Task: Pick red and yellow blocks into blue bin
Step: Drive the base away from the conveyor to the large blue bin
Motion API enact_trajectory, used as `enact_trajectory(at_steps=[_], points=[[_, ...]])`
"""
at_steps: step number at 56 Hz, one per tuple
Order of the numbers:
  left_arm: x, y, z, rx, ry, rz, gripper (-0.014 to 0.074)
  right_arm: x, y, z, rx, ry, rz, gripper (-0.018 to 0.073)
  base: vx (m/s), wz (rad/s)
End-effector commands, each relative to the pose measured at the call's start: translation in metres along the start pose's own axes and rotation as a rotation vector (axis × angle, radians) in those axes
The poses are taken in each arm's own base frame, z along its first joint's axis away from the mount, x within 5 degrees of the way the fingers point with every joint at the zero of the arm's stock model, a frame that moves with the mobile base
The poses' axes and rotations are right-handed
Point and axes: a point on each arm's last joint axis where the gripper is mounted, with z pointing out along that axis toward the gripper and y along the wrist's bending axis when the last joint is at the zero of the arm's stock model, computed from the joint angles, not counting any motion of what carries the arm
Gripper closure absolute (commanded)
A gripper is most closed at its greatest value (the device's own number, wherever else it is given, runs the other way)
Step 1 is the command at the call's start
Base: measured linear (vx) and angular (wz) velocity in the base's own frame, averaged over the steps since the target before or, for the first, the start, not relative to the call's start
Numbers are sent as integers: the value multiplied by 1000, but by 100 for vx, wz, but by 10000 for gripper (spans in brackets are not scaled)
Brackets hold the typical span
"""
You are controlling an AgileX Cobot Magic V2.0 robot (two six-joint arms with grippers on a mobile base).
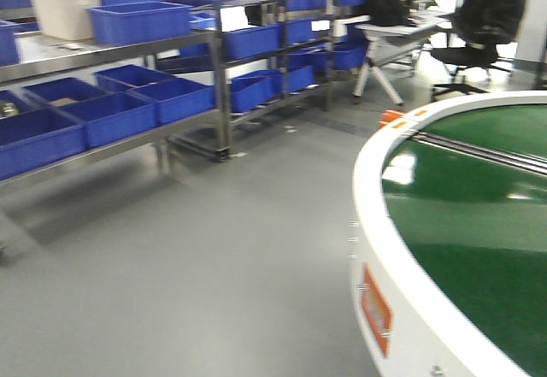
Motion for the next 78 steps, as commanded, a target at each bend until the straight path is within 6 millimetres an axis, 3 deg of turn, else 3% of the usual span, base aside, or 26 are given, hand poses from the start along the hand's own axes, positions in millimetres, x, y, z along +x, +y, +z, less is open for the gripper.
enact_trajectory(at_steps=[1,78], points=[[-17,-1,-2,6,-114,-11,594,-16,1,-4,-10,-110,-29,568,-12,60],[-17,-1,-2,6,-114,-11,594,-16,1,-4,-10,-110,-29,566,11,38]])
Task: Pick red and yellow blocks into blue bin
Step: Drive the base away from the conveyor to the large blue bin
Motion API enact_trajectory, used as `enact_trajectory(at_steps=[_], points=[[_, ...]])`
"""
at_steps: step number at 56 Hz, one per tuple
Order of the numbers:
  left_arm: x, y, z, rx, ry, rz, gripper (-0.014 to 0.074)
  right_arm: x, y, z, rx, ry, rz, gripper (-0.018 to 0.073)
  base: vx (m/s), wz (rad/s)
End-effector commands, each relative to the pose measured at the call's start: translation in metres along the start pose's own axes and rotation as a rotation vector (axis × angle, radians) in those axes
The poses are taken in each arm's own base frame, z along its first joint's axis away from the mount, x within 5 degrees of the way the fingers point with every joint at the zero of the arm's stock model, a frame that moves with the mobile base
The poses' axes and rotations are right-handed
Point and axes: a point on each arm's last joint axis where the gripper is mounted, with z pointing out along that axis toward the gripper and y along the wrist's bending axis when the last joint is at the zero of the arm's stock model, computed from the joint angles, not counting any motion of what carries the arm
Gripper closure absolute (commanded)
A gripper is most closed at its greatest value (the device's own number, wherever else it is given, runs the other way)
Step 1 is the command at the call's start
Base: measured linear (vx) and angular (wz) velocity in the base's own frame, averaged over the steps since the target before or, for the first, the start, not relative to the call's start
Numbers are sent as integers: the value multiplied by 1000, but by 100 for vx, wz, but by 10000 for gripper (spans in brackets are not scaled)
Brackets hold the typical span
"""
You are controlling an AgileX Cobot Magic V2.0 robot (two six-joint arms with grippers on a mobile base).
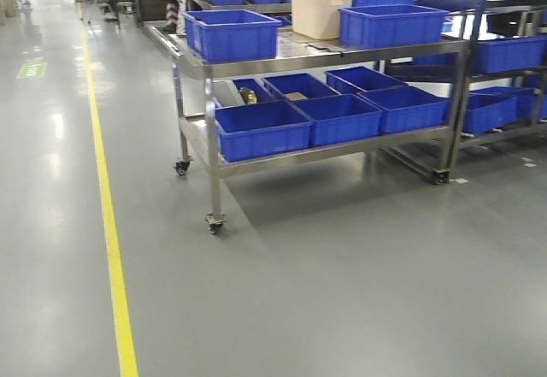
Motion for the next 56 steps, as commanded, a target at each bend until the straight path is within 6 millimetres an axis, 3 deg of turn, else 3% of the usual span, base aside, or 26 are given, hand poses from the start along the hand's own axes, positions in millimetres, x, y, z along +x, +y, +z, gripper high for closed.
enact_trajectory(at_steps=[1,26,56], points=[[-17,-1,-2,6,-114,-11,594,-16,1,-4,-10,-110,-29,566,29,27],[-17,-1,-2,6,-114,-11,594,-16,1,-4,-10,-109,-29,566,34,11],[-17,-1,-2,6,-114,-11,594,-16,1,-4,-10,-109,-29,566,48,-37]])
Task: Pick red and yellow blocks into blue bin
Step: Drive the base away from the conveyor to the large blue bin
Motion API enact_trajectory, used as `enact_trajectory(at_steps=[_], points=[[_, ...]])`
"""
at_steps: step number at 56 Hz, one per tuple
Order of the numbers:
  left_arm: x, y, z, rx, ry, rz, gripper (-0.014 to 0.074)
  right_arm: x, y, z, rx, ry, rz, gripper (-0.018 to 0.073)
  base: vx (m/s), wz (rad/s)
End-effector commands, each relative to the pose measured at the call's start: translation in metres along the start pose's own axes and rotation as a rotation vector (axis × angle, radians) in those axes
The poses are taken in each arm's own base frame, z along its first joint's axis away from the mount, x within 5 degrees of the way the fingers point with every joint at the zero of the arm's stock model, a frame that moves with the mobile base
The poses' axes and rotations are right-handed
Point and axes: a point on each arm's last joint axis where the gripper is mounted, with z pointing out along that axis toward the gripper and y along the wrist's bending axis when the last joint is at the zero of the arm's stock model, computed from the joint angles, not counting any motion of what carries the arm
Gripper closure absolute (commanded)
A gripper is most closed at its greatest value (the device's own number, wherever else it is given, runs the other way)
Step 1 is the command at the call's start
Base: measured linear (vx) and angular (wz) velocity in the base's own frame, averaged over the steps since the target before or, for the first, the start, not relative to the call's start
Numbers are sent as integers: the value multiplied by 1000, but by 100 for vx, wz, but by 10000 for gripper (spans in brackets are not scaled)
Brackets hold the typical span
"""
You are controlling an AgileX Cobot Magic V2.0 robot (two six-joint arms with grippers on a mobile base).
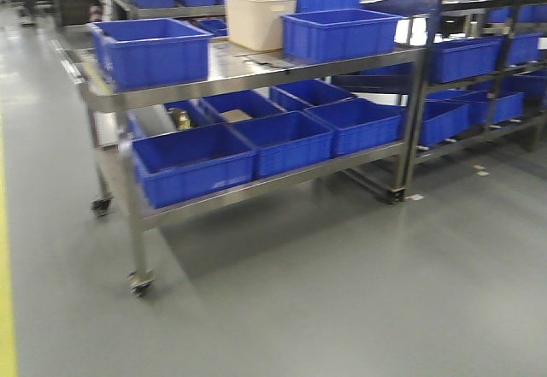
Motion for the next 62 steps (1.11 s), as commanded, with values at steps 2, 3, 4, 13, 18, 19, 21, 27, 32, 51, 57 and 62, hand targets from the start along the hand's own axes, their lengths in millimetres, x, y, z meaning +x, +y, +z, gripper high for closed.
enact_trajectory(at_steps=[2,3,4,13,18,19,21,27,32,51,57,62], points=[[-17,-1,-2,6,-114,-11,594,-16,1,-4,-10,-109,-29,566,51,-46],[-17,-1,-2,6,-114,-11,594,-16,1,-4,-10,-109,-29,566,52,-47],[-17,-1,-2,6,-114,-11,594,-16,1,-4,-10,-109,-29,566,52,-46],[-17,-1,-2,6,-114,-11,594,-16,1,-4,-10,-109,-29,566,53,-45],[-17,-1,-2,6,-114,-11,594,-16,1,-4,-10,-109,-29,566,54,-40],[-17,-1,-2,6,-114,-11,594,-16,1,-4,-10,-109,-29,566,54,-38],[-17,-1,-2,6,-114,-11,594,-16,1,-4,-10,-109,-29,566,55,-37],[-17,-1,-2,6,-114,-11,594,-16,1,-4,-10,-109,-29,566,55,-33],[-17,-1,-2,6,-114,-11,594,-16,1,-4,-10,-109,-29,566,57,-28],[-17,-1,-2,6,-114,-11,594,-16,1,-4,-8,-102,-29,566,57,-26],[-17,-1,-2,6,-114,-11,594,-16,1,-4,-8,-102,-29,566,59,-35],[-17,-1,-2,6,-114,-11,594,-16,1,-4,-8,-102,-29,566,60,-40]])
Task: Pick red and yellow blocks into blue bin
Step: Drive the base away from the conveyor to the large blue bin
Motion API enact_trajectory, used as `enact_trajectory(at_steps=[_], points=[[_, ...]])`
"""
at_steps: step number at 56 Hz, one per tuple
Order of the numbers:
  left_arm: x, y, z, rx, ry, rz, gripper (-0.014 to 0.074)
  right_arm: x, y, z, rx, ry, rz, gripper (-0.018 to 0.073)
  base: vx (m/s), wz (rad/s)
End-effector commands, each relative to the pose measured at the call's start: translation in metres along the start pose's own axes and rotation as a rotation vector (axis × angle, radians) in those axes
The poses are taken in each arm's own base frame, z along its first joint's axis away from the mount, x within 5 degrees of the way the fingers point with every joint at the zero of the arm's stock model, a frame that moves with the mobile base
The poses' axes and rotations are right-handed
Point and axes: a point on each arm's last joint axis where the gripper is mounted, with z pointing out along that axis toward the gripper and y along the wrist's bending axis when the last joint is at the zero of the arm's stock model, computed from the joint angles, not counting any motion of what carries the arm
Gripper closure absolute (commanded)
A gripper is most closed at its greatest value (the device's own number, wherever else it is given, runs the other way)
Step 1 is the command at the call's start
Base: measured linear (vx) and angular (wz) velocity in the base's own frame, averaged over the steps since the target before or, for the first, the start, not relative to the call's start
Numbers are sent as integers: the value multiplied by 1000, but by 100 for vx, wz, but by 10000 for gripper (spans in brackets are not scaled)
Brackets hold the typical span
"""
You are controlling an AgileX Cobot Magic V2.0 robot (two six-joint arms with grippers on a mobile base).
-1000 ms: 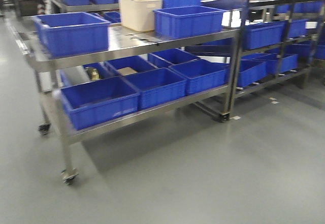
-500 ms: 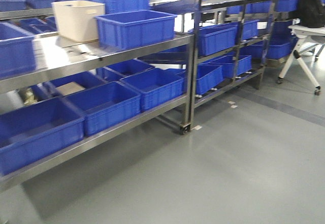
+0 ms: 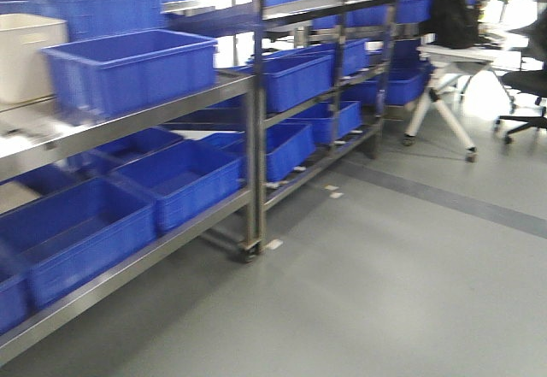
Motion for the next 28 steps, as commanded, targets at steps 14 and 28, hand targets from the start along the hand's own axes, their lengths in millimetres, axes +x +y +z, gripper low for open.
enact_trajectory(at_steps=[14,28], points=[[-17,-1,-2,6,-114,-11,594,-16,1,-4,-8,-103,-28,566,62,-46],[-17,-1,-2,6,-114,-11,594,-16,1,-4,-9,-103,-28,566,60,-46]])
